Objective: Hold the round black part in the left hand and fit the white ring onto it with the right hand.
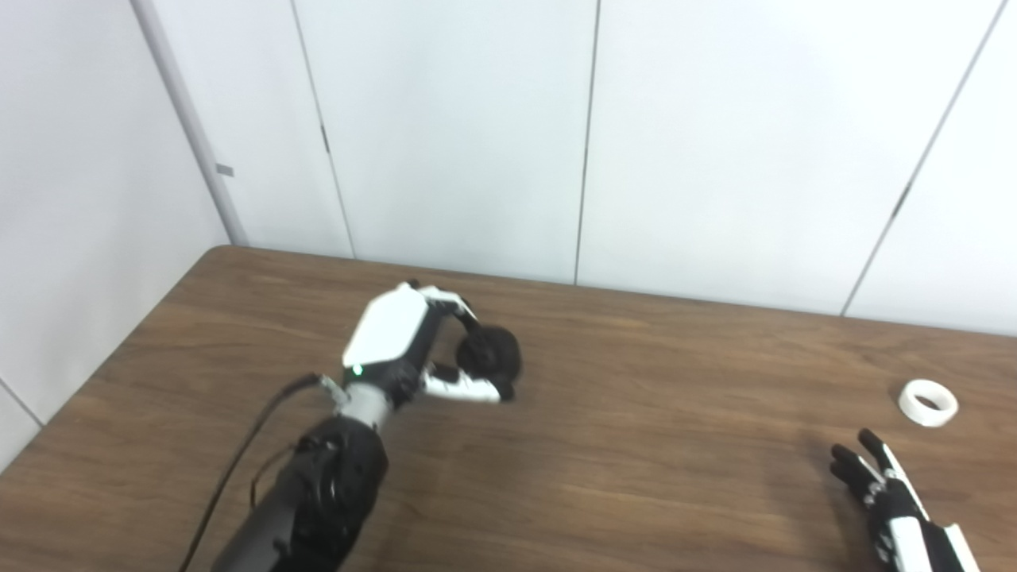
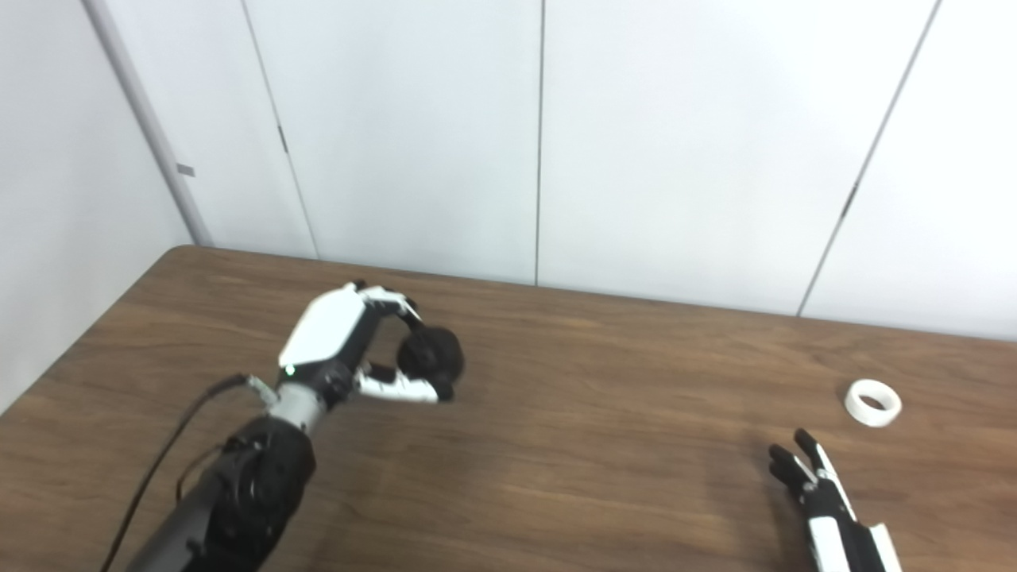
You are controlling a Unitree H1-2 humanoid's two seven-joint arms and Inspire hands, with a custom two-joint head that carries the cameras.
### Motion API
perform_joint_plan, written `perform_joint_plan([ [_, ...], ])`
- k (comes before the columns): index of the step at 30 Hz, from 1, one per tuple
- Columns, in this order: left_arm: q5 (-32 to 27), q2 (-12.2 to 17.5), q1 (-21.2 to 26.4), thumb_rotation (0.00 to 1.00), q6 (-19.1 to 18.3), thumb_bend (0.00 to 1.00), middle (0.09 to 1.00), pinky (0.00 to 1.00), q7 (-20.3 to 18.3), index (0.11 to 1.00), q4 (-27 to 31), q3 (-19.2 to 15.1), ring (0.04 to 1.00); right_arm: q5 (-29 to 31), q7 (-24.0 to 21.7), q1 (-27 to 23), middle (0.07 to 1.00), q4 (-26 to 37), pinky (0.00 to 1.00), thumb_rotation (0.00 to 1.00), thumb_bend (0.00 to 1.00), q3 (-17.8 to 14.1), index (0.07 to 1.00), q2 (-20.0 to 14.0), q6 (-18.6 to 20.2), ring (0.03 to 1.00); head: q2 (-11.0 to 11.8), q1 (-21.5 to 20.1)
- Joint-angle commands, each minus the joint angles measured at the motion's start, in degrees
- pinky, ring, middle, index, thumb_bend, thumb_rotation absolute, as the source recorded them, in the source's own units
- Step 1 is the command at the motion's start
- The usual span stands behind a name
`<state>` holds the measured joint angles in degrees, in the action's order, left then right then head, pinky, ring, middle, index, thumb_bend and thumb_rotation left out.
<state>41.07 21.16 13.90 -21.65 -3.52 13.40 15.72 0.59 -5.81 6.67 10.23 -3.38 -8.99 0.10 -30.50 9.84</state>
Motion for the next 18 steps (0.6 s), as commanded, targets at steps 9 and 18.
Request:
perform_joint_plan([
  [9, 5.24, -4.29, -3.94, 0.05, 4.3, 0.52, 0.795, 1.0, -1.18, 0.484, 5.55, 4.15, 0.895, -2.4, 1.93, -1.1, 0.883, 2.86, 1.0, 1.0, 0.61, 1.09, 0.956, 1.28, 2.77, 0.898, -1.44, -4.17],
  [18, 9.06, -7.92, -10.78, 0.05, 7.45, 0.52, 0.81, 1.0, -1.09, 0.484, 6.35, 7.85, 0.895, -4.0, 2.69, -1.59, 0.893, 5.51, 1.0, 1.0, 0.59, 2.05, 0.962, 2.96, 5.41, 0.912, -2.96, -7.25],
])
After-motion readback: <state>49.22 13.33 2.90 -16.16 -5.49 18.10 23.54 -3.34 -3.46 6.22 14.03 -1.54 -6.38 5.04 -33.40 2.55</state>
